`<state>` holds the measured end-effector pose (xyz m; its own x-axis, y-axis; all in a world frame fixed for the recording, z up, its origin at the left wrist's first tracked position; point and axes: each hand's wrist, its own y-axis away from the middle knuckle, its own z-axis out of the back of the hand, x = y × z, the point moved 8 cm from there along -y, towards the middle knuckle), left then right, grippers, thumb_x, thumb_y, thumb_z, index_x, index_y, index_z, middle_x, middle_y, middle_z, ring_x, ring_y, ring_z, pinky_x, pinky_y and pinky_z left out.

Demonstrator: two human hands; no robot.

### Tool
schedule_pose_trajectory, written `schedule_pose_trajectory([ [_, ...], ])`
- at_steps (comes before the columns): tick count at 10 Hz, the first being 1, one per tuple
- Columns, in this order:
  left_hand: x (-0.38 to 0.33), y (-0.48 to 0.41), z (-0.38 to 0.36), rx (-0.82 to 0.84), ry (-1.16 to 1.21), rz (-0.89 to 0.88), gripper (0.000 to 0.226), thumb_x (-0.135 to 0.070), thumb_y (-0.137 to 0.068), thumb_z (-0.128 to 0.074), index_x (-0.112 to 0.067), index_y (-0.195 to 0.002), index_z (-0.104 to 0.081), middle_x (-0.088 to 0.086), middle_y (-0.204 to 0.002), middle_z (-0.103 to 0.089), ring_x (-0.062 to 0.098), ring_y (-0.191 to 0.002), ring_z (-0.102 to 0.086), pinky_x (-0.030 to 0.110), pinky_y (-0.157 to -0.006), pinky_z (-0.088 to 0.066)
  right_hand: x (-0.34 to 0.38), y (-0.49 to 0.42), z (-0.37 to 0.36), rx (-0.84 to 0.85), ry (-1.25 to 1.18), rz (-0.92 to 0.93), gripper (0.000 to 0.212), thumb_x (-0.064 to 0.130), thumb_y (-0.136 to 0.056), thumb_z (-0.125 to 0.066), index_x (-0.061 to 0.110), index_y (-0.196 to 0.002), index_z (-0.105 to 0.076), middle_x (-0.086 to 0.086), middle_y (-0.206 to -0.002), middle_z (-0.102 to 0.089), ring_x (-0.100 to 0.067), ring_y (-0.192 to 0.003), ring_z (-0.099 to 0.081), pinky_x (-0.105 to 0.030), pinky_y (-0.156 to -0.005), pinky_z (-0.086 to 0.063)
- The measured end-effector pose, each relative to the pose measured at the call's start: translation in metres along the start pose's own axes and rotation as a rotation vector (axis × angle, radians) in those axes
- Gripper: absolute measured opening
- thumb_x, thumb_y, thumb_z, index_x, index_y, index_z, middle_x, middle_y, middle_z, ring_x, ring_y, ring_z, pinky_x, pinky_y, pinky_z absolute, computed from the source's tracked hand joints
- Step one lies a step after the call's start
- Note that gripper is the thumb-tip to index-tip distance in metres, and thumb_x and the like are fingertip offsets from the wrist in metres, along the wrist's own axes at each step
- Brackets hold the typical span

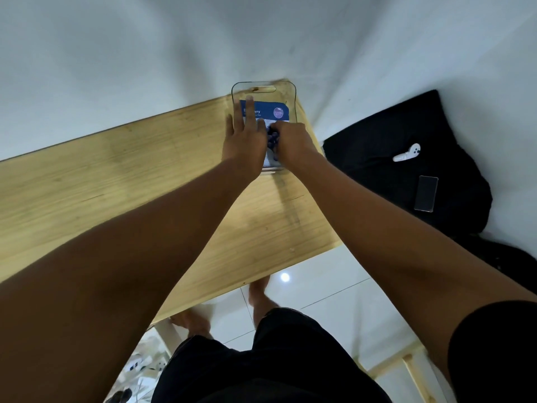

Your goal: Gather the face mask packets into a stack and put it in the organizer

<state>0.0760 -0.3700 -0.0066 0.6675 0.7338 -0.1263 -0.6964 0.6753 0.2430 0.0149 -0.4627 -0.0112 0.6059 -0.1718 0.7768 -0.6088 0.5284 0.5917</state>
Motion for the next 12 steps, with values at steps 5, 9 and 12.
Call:
schedule_pose_trajectory([
  [5, 0.024, -0.027, -0.030, 0.299, -0.173, -0.080, 0.105, -0.060, -0.094, -0.050, 0.000, -0.155, 0.011, 0.019, -0.164, 0.020, 0.032, -0.153, 0.017, 0.077, -0.112, -0.004, -0.004, -0.039, -0.014, 0.330, 1.335, 0.457, 0.124, 0.054, -0.080, -0.073, 0.003, -0.154, 0.012, -0.012, -0.164, 0.020, -0.030, -0.154, 0.010, -0.065, -0.118, -0.008],
  [9, 0.021, -0.029, -0.030, 0.342, -0.234, -0.046, 0.105, -0.062, -0.095, -0.045, 0.001, -0.154, 0.014, 0.021, -0.163, 0.023, 0.033, -0.152, 0.018, 0.075, -0.112, -0.002, -0.010, -0.044, -0.017, 0.363, 1.363, 0.436, 0.124, 0.052, -0.082, -0.072, 0.003, -0.153, 0.016, -0.014, -0.162, 0.026, -0.033, -0.152, 0.015, -0.066, -0.117, -0.010],
  [12, 0.035, -0.011, -0.008, 0.169, -0.014, -0.060, 0.104, -0.061, -0.094, -0.049, -0.007, -0.156, 0.015, 0.016, -0.163, 0.024, 0.032, -0.152, 0.020, 0.069, -0.115, 0.001, 0.009, -0.030, -0.016, 0.337, 1.407, 0.436, 0.121, 0.057, -0.080, -0.071, 0.003, -0.155, 0.007, -0.016, -0.164, 0.016, -0.034, -0.154, 0.004, -0.063, -0.119, -0.015],
])
